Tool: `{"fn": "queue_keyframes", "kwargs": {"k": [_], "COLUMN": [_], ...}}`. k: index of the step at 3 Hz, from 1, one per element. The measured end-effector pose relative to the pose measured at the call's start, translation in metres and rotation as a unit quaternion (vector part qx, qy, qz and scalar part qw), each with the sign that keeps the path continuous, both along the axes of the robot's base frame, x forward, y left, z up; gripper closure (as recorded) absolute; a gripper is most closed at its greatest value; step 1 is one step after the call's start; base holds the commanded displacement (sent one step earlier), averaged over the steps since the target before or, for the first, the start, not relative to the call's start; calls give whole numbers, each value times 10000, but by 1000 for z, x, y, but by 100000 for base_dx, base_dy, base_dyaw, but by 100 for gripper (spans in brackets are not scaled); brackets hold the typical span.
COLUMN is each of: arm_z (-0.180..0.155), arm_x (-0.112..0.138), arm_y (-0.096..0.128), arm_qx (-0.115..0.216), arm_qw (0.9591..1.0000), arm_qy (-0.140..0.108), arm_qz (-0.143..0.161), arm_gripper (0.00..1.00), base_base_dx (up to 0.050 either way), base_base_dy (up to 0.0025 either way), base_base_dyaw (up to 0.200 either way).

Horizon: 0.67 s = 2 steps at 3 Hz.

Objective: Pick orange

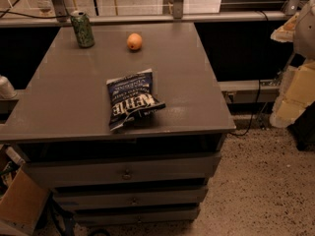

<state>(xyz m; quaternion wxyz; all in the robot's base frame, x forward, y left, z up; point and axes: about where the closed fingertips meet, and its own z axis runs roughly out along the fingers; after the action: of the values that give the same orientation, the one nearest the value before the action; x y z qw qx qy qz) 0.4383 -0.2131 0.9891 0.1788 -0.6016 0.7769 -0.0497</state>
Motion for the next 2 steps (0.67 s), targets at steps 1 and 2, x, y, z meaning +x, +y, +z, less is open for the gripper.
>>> {"fn": "queue_keyframes", "kwargs": {"k": [1, 2], "arm_z": [0, 0], "arm_x": [0, 0], "arm_y": [0, 0], "arm_qx": [0, 0], "arm_qw": [10000, 10000], "arm_qy": [-1, -1], "arm_qz": [0, 0], "arm_gripper": [0, 0], "base_base_dx": [10000, 0], "base_base_dy": [0, 0], "base_base_dyaw": [-3, 0]}}
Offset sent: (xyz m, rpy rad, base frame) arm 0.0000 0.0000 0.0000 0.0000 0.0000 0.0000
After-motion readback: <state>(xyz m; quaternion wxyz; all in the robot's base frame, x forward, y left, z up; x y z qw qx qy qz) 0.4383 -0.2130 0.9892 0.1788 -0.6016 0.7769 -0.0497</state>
